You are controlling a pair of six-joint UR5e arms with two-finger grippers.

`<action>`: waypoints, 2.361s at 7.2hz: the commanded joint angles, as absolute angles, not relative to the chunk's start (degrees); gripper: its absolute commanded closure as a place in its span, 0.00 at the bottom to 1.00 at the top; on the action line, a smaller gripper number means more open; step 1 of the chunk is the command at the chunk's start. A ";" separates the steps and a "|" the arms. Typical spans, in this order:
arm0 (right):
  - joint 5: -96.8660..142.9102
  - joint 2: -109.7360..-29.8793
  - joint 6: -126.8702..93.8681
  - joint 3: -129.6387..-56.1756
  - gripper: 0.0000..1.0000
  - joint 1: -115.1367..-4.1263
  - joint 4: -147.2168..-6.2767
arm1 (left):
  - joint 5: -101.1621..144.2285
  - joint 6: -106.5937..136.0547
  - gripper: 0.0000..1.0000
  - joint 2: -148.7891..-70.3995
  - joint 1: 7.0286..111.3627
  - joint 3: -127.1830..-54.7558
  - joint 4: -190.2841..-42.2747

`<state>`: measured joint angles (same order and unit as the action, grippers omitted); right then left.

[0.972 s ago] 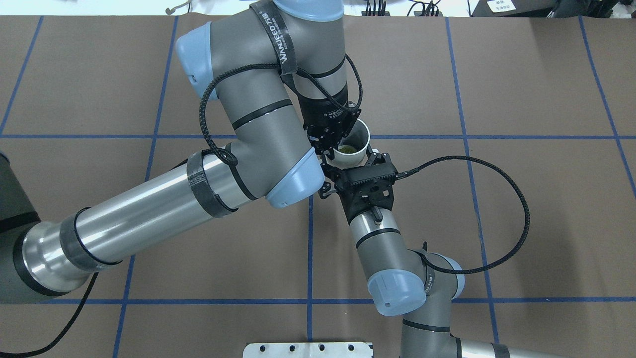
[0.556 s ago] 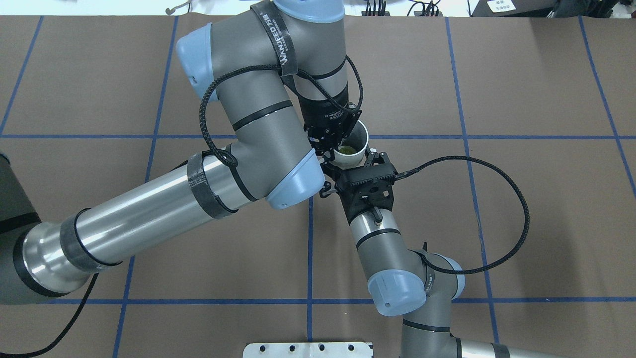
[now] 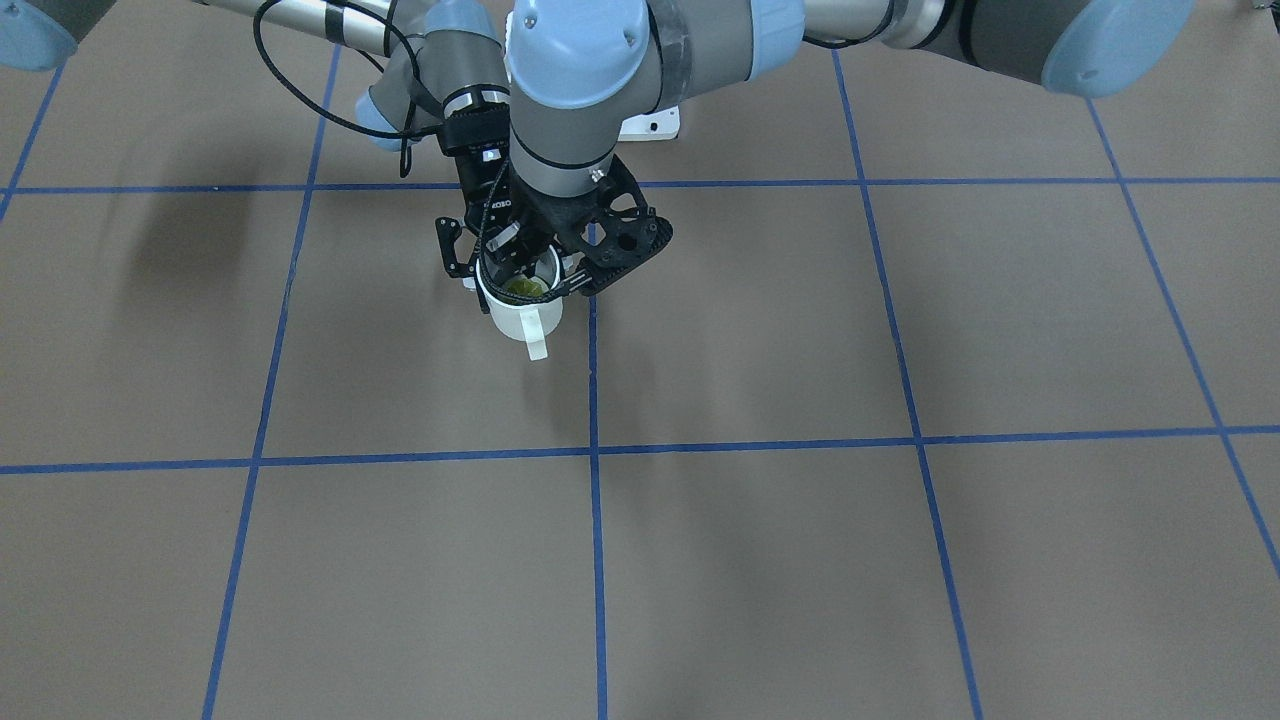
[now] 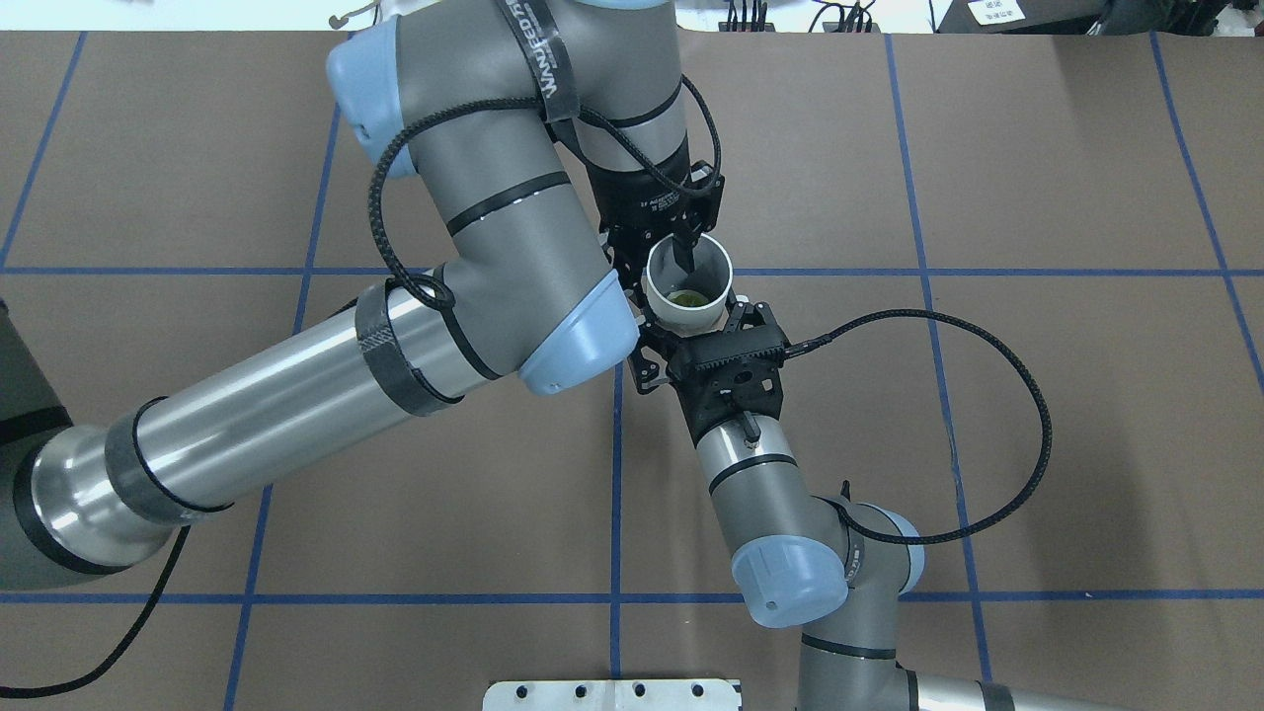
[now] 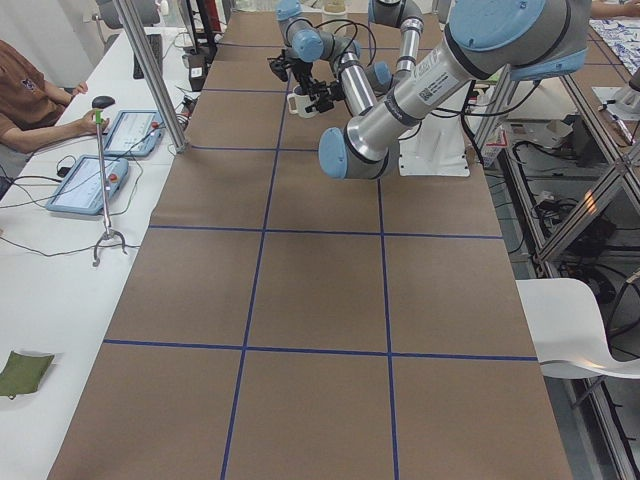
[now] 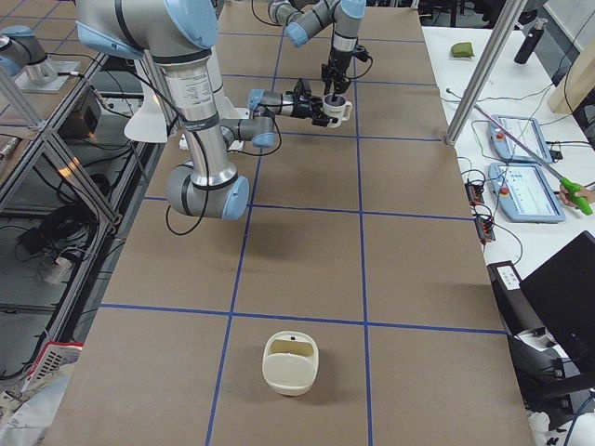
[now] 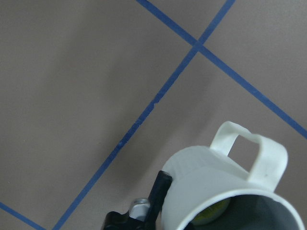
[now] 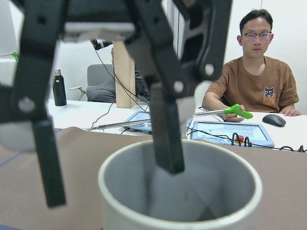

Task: Left arm hands cup to right arm to dump lemon

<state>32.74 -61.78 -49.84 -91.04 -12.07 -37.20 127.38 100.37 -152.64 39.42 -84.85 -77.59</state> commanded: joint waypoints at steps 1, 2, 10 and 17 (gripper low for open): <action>33.13 -62.66 -49.83 -93.49 0.47 -13.00 -34.47 | 127.70 100.28 0.00 -152.49 42.96 -88.15 -77.61; 33.22 -67.19 -49.83 -95.17 0.46 -14.23 -30.02 | 127.71 99.85 0.00 -152.40 43.94 -88.15 -77.61; 70.83 -110.26 -64.62 -97.48 0.51 -49.29 6.88 | 123.84 98.26 0.00 -151.00 43.51 -86.40 -78.05; 101.16 -110.92 -113.99 -74.50 0.65 -74.53 29.20 | 120.59 98.17 0.00 -151.08 43.24 -85.87 -78.05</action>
<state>99.51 -111.52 -103.60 -79.47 -73.37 23.12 121.14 98.21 -151.07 43.36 -86.03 -78.08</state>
